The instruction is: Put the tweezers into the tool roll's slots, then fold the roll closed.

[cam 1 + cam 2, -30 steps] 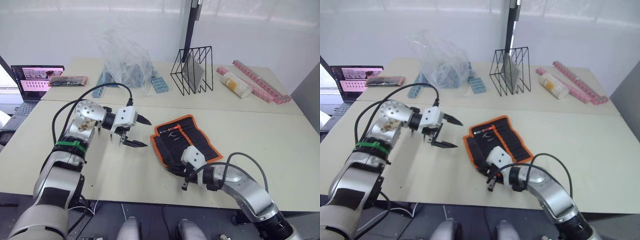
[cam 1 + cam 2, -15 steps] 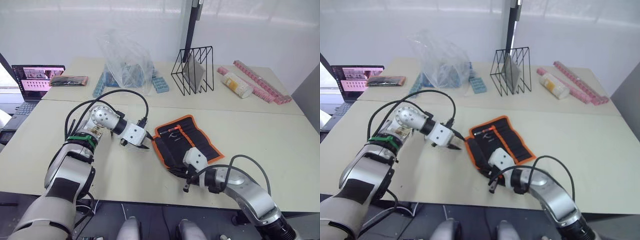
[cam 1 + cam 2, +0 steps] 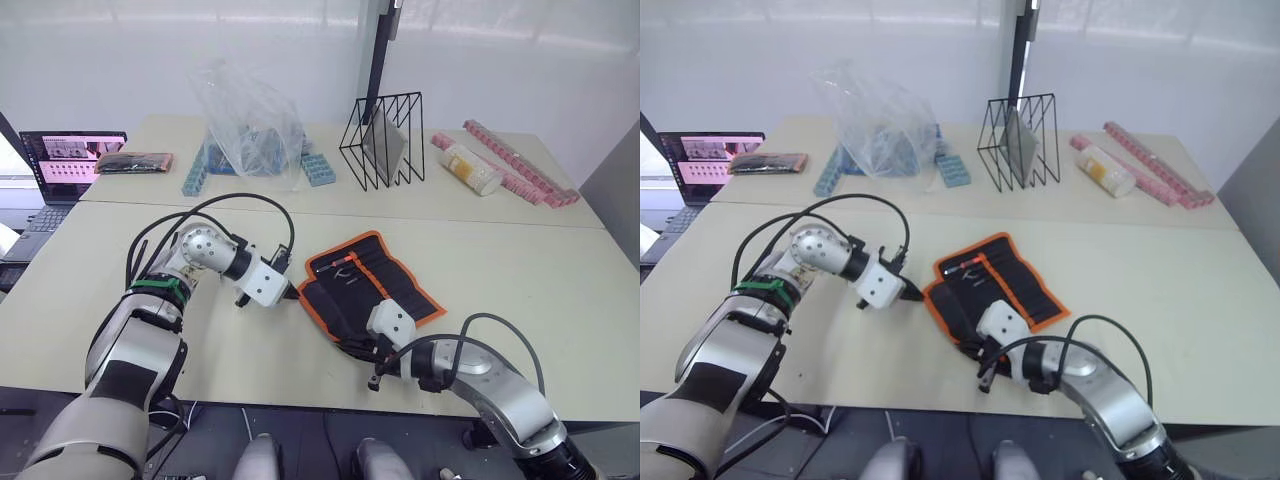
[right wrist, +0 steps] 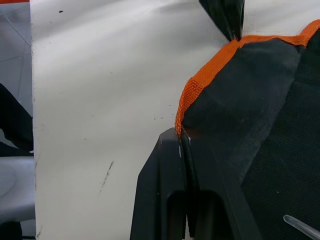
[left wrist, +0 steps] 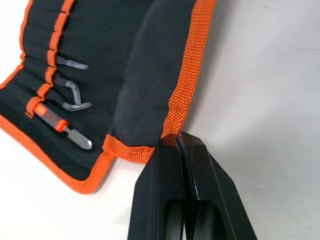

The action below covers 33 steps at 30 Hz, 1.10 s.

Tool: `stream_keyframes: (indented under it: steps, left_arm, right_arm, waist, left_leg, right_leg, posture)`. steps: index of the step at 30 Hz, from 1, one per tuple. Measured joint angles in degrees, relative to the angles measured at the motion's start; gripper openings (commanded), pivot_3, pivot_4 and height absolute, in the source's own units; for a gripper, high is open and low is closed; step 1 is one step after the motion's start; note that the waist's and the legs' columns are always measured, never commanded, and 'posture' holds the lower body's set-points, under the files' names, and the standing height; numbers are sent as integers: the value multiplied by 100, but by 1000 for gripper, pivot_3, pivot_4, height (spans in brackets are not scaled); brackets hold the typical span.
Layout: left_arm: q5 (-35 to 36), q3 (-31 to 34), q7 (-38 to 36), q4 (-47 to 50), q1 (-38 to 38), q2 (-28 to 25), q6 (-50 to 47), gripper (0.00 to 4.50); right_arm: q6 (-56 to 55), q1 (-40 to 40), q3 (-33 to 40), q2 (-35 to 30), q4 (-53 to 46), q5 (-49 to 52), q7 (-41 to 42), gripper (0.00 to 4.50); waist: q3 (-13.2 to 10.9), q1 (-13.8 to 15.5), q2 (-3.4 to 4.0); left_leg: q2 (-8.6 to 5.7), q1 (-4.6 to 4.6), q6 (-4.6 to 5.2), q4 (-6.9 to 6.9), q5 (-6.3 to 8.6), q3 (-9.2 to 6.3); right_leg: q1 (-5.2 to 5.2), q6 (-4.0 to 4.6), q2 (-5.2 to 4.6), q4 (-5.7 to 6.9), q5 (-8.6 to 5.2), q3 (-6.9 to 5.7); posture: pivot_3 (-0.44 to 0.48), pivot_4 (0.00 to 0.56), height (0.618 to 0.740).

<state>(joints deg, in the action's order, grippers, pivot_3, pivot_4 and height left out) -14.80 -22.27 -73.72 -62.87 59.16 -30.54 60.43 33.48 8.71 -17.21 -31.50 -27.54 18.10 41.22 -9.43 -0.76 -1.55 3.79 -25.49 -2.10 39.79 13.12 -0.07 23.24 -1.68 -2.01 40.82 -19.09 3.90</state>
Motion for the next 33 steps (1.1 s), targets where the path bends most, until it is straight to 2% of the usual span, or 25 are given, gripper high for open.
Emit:
stream_keyframes:
  steps: [5, 11, 15, 19, 20, 24, 33]
  left_arm:
    - [-43, 7, 471, 577, -496, -294, 89, 32]
    - [-106, -18, 806, 801, -646, -456, 13, 0]
    - [-74, -25, 834, 946, -732, -508, -66, 0]
    - [-28, -31, 790, 1109, -799, -577, -87, 0]
    - [17, -31, 762, 1160, -832, -617, -103, 0]
    - [153, -32, 658, 1387, -959, -699, -204, 0]
    - [408, -23, 547, 1865, -1237, -808, -656, 0]
  right_arm:
    - [48, -28, 42, 55, -183, 8, -108, 0]
    - [283, -15, 251, 80, -430, 308, -119, 1942]
    - [651, 202, 474, 342, -426, 744, -171, 1942]
    - [666, 403, 654, 561, -165, 741, -405, 1942]
    - [651, 398, 635, 626, -12, 661, -486, 1415]
    - [401, 252, 344, 673, 307, 326, -538, 106]
    - [-71, 120, -45, 756, 805, -248, -577, 42]
  waist:
    - [0, -9, 0]
    - [0, -9, 1]
    - [0, -20, 1]
    - [1, -11, 1]
    - [1, -13, 1]
    - [1, -14, 1]
    - [2, -9, 2]
  left_leg:
    - [1, 6, 0, 0, 0, -1]
    - [1, 16, 0, 4, 0, 0]
    - [1, 18, 0, 4, 0, 0]
    - [1, 18, -1, 3, 0, 0]
    - [1, 18, -1, 2, 0, 0]
    - [1, 17, 0, 2, 0, 1]
    - [1, 20, -1, 3, 0, 1]
  right_leg:
    - [-1, 0, 0, 10, 0, 0]
    - [-7, 0, 0, 20, 0, 0]
    - [-7, 0, 0, 23, 0, 0]
    - [-7, 0, 0, 23, 0, 0]
    - [-5, 0, 0, 23, 0, 0]
    - [-4, 0, 0, 23, 0, 0]
    - [-8, 0, 0, 24, 0, 0]
  posture:
    - [0, 150, 689]
    - [0, 150, 689]
    - [0, 150, 689]
    - [0, 150, 689]
    - [0, 150, 689]
    - [0, 150, 689]
    - [0, 150, 689]
